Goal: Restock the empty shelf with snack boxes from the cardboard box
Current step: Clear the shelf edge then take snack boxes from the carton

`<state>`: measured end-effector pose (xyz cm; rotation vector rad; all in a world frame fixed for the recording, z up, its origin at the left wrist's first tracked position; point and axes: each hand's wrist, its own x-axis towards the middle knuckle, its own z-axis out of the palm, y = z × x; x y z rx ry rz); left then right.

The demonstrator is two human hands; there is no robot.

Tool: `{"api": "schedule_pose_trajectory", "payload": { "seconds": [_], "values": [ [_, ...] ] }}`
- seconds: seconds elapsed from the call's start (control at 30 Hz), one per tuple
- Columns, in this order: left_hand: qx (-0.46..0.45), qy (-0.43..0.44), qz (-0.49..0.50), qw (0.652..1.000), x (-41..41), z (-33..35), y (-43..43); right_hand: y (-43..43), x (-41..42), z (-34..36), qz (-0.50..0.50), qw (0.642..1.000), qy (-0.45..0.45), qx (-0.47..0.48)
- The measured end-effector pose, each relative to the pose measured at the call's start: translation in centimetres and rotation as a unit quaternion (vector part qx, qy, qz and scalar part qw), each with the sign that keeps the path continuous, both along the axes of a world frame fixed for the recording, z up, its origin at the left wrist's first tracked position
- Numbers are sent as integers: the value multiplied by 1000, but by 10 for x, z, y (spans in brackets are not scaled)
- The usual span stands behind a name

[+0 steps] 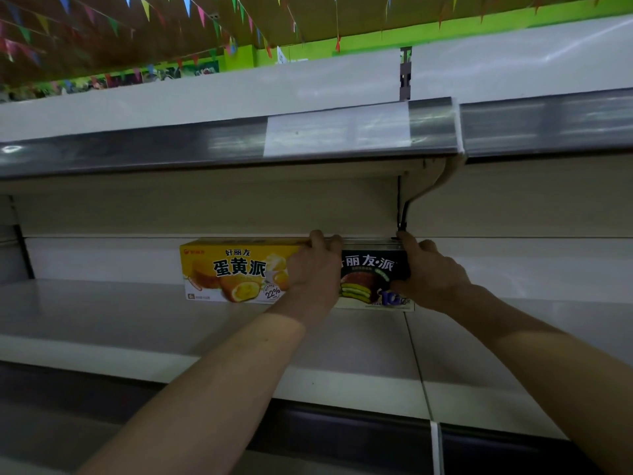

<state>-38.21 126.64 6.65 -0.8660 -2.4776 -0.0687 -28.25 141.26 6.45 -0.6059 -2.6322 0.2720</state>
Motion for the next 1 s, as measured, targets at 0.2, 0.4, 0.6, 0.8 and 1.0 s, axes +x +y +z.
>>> {"api": "schedule_pose_trajectory", "payload": {
  "seconds": [0.2, 0.4, 0.6, 0.8, 1.0],
  "values": [
    [20, -19, -40, 999, -8, -7, 3, -3, 4, 4, 5, 998, 9, 64],
    [11, -2, 8, 1000, -1, -9, 4, -10, 10, 10, -22, 989, -15, 146],
    [20, 100, 3, 995, 16, -7, 7, -31, 15, 4, 83, 958, 27, 272],
    [13, 51, 11, 999, 37, -2, 6, -39, 21, -2, 90, 962, -36, 255],
    [17, 24, 23, 999, 67, -11, -4, -47, 55, -8, 101, 967, -12, 235]
  ]
}}
